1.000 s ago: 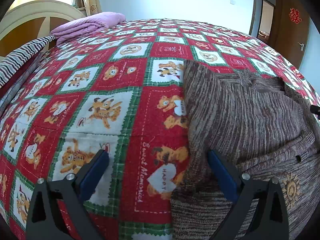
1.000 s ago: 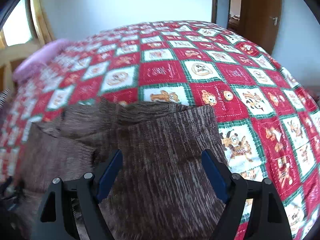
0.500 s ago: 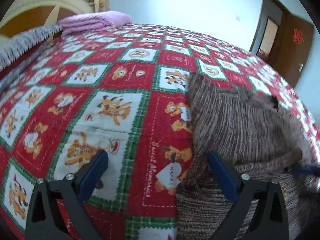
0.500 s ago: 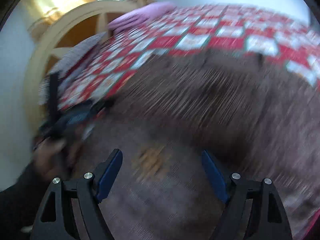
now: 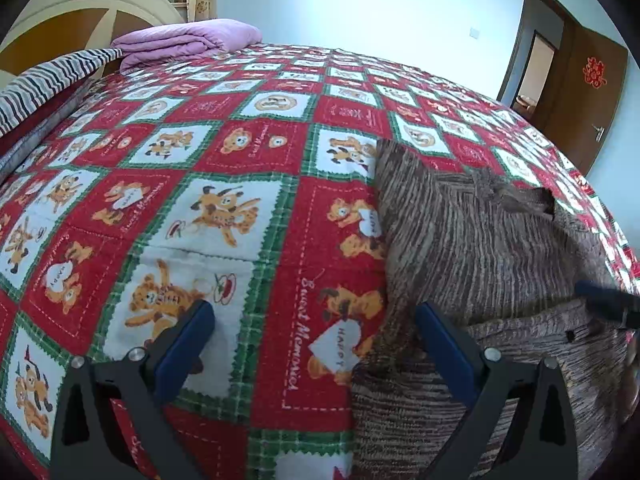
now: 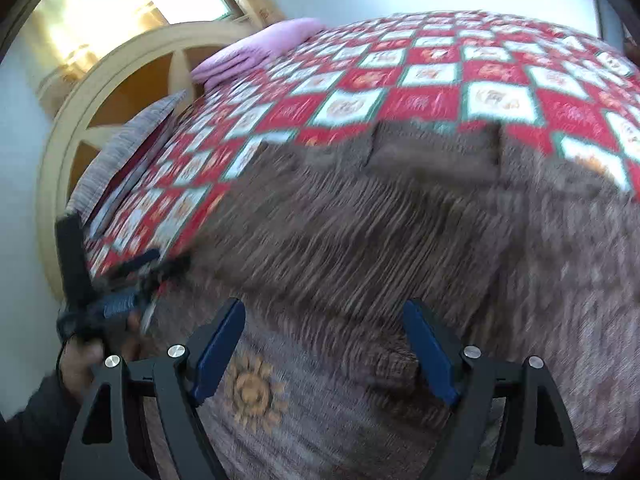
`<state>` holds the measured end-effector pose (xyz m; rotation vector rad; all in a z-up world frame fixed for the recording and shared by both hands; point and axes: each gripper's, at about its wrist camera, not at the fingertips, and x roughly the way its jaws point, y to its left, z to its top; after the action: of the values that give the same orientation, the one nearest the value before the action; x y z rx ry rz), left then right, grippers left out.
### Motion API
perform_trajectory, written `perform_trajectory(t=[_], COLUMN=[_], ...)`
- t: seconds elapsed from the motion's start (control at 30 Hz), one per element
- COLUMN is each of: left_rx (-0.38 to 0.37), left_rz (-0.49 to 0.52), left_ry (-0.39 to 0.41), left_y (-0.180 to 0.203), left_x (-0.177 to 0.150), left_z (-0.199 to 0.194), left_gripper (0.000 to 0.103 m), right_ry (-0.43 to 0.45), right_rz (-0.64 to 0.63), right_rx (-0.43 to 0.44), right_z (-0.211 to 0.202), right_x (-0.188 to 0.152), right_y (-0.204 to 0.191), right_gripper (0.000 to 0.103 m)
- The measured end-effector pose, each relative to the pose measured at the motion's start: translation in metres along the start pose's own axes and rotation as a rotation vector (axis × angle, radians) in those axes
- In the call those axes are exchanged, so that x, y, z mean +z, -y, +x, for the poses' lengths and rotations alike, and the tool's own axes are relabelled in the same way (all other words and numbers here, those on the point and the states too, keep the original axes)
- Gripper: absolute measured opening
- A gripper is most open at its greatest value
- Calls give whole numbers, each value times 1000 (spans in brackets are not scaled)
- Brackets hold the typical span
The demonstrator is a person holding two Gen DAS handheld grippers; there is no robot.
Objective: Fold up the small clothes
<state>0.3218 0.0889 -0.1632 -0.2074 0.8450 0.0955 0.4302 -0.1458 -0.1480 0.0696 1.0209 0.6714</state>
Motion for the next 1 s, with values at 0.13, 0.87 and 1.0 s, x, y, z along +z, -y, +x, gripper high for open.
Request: perform_trajectory(t=[0.13, 0.87, 1.0], left_rx=[-9, 217, 270], left_rz=[-8, 248, 197], left_ry=[-3, -69, -30], left_y=[-1, 60, 35], left_x=[0, 58, 49], left_z=[0, 66, 55], left_gripper=[103, 103, 103], right_ry=[-93, 132, 153], right_rz=[-140, 241, 288], right_rx=[150, -663, -631], right_z=[-16, -75, -88], right_x=[-45, -39, -50], right_y=[-28, 121, 140], right_gripper=[82, 82, 82])
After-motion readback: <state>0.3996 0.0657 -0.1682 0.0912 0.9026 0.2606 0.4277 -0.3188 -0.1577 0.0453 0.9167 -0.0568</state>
